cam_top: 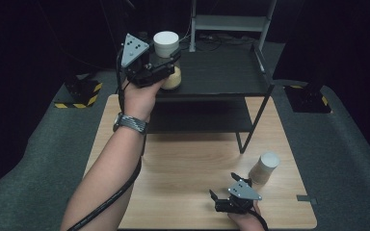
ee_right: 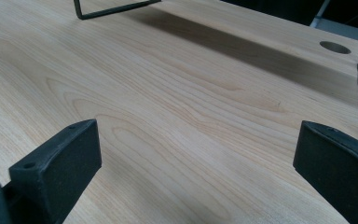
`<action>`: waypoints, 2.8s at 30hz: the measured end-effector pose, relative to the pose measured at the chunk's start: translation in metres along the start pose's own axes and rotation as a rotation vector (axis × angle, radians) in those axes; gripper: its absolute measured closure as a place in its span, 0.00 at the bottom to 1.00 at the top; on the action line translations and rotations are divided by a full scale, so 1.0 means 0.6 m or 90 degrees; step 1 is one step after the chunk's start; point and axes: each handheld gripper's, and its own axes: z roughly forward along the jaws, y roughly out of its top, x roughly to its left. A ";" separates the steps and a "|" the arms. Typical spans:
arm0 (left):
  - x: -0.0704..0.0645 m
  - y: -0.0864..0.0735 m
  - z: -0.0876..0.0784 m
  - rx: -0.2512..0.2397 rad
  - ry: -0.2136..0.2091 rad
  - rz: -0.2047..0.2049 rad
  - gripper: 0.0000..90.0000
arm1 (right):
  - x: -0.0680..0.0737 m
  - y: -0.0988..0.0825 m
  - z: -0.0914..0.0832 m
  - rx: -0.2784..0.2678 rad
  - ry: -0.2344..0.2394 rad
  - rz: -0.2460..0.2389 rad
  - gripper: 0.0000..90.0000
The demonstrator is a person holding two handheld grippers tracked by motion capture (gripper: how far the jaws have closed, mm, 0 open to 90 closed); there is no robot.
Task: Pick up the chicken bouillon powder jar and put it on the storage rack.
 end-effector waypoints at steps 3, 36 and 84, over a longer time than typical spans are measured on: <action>-0.001 -0.001 0.002 0.001 0.001 0.001 0.38 | 0.000 0.000 0.000 0.000 0.000 0.000 0.00; -0.030 0.002 0.002 0.028 0.041 -0.004 0.12 | -0.001 0.000 0.000 0.001 0.002 0.001 0.00; -0.049 -0.050 -0.146 0.023 0.017 0.017 0.00 | 0.001 0.000 0.000 0.000 0.001 -0.008 0.00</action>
